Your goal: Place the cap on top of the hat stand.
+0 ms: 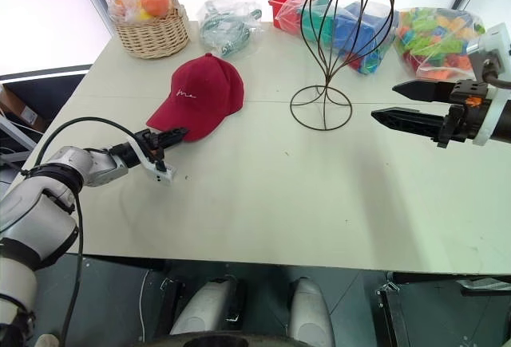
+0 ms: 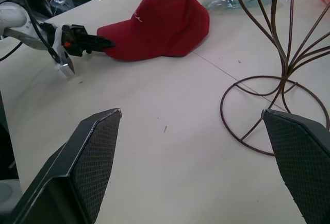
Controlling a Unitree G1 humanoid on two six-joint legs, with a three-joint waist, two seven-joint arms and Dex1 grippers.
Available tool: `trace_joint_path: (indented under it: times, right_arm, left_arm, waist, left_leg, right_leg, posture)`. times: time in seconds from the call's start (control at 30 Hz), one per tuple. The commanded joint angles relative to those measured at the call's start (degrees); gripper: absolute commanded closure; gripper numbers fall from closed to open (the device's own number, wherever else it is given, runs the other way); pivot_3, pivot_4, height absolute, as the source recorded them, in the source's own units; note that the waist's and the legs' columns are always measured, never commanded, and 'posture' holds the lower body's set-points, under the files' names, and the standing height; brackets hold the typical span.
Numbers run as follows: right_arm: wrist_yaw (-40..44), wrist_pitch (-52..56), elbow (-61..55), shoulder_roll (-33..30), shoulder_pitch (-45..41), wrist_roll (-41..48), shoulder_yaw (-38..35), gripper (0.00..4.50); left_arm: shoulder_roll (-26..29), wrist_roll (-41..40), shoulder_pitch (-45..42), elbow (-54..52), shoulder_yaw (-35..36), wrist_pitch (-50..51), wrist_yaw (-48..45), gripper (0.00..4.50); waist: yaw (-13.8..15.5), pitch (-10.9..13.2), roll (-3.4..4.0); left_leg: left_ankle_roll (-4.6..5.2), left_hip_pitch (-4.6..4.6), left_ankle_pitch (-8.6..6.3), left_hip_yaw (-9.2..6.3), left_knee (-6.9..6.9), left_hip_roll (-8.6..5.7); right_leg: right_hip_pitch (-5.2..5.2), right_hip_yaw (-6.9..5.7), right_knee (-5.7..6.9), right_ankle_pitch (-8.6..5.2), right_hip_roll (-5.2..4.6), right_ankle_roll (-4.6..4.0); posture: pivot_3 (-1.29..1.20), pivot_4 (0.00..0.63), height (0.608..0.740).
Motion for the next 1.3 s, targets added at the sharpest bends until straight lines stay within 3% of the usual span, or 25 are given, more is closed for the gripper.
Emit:
trace_joint_path:
  times: [0.03,0.13,0.27,0.4,0.53,0.73,1.03,1.3]
  right_arm:
    - [-0.44,-0.95,-0.36,-0.52,-0.33,0.44,-2.54,0.00]
    - [-0.31,-1.46,0.35,-0.96,0.56,-0.19,-3.22,0.00]
    - [0.31,-3.03,2.30,-2.23,0.52,-1.46,-3.40,0.00]
    - [2.30,-6.78,8.93,-5.82,-3.05,-4.61,-1.91,0.00]
    - [4.96,-10.81,15.94,-8.77,-4.96,-7.85,-0.37,0.00]
    - [7.35,-14.18,21.26,-10.07,-7.89,-10.45,1.33,0.00]
    - [7.63,-14.50,21.21,-9.89,-5.90,-11.27,-1.21,0.00]
    - [7.52,-15.45,23.97,-11.61,-5.72,-12.49,-3.25,0.00]
  left_arm:
    - [1.17,-4.22,-3.08,-2.69,3.22,0.33,-0.23,4.44]
    - [2.48,-9.37,-5.64,-7.58,8.49,2.48,-4.65,4.44]
    - [3.40,-16.18,-5.03,-22.75,16.71,8.14,-14.96,4.44]
    - [-0.91,-20.87,-0.16,-46.78,24.80,21.54,-31.15,4.44]
    - [-7.28,-20.76,1.12,-56.56,26.23,29.27,-41.54,4.44]
    - [-15.47,-16.93,-4.52,-57.80,24.93,33.85,-45.43,4.44]
    - [-25.33,-9.08,-14.08,-50.21,22.17,42.96,-39.60,4.44]
    - [-32.69,-5.74,-16.54,-43.49,17.14,46.60,-39.37,4.44]
  waist:
    - [0.01,0.00,0.00]
    - [0.16,0.08,-0.16]
    - [-0.02,0.07,-0.21]
    - [0.10,0.06,-0.18]
    - [-0.11,0.05,-0.17]
    - [-0.53,0.05,-0.16]
    - [-0.03,0.05,-0.17]
    - [-0.01,0.05,-0.17]
  left_leg:
    - [0.03,-0.10,-0.02,-0.01,0.10,0.00]
    - [0.04,-0.67,-0.01,-0.11,0.46,-0.02]
    - [0.09,-0.74,-0.04,-0.07,0.50,-0.08]
    - [0.11,-0.75,-0.06,-0.04,0.49,-0.11]
    - [0.11,-0.74,-0.06,-0.04,0.49,-0.07]
    - [0.13,-0.65,-0.05,0.15,0.48,0.01]
    - [0.15,-0.66,-0.07,0.15,0.48,-0.03]
    - [0.15,-0.66,-0.07,0.14,0.48,-0.03]
  right_leg:
    - [-0.06,0.00,0.01,0.02,0.00,0.04]
    - [-0.44,-0.03,0.04,0.14,0.01,0.21]
    - [-0.48,-0.01,-0.03,0.18,-0.04,0.27]
    - [-0.48,0.01,-0.09,0.18,-0.08,0.28]
    - [-0.44,0.01,-0.16,0.18,-0.02,0.28]
    - [-0.45,0.01,-0.10,0.19,0.00,0.29]
    - [-0.42,0.01,-0.12,0.20,-0.03,0.32]
    - [-0.42,0.02,-0.12,0.20,-0.03,0.32]
  posture:
    - [0.00,0.150,0.740]
    - [0.00,0.150,0.740]
    - [0.00,0.150,0.740]
    - [0.00,0.150,0.740]
    - [0.00,0.150,0.740]
    - [0.00,0.150,0.740]
    - [0.00,0.150,0.740]
    - [0.00,0.150,0.740]
